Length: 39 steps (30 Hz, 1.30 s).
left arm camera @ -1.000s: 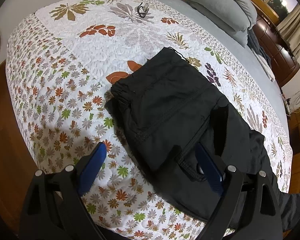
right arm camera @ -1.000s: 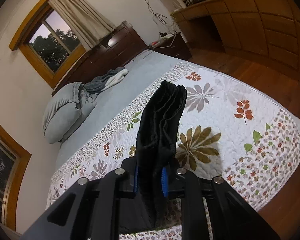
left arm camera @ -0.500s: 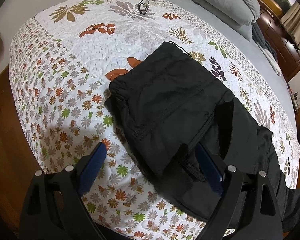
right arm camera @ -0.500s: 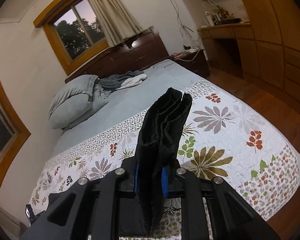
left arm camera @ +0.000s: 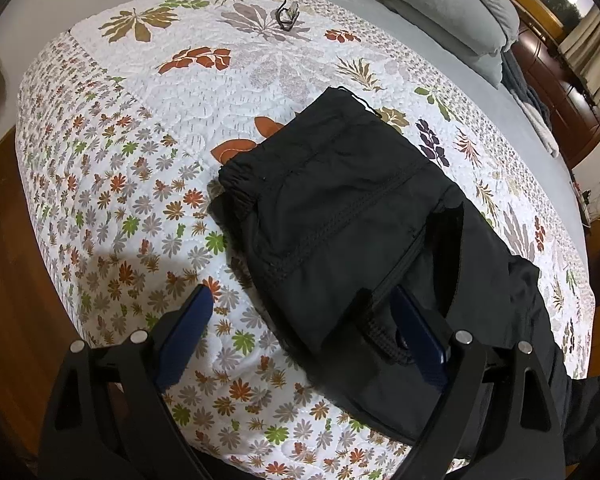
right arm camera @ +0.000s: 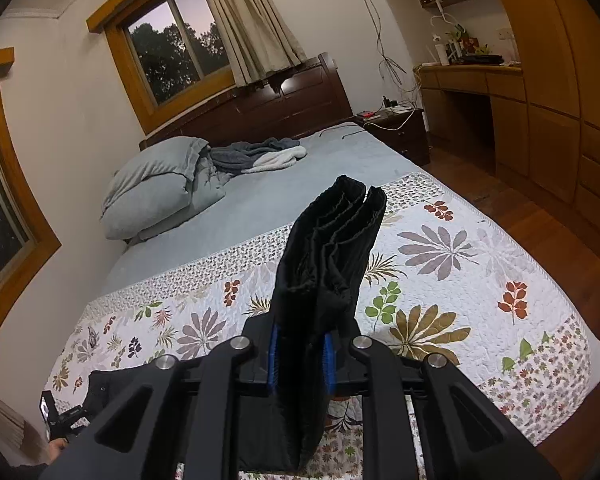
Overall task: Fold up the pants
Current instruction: 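Hold the pant leg raised with the right gripper above the quilt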
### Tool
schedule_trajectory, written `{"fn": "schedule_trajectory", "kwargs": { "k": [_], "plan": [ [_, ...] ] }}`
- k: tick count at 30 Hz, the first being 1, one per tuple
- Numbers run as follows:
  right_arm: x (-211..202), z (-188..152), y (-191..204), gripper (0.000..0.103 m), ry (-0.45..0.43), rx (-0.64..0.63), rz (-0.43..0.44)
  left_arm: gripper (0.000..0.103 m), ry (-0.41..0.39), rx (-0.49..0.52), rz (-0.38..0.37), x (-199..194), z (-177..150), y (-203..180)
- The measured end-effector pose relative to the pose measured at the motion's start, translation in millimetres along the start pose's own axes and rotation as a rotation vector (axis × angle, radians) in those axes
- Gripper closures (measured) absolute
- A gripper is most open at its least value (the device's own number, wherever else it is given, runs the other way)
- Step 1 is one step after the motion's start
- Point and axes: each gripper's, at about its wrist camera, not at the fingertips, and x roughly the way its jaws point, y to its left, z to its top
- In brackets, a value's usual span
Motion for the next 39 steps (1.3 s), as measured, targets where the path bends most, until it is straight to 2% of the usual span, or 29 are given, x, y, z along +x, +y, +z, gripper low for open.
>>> {"fn": "schedule_trajectory", "kwargs": {
  "k": [22,39],
  "plan": [
    [13.7,-1.3,63.6,0.086,0.088,-0.186,-0.091,0.013,-0.009,0.002,-0.085,-3.8,-1.1,0.6],
    [31.7,-24.1,128.8,0.086,0.158,-0.310,-0.157,0.013,-0.005,0.000,-0.139,-4.7,-0.5,4.7]
  ]
}}
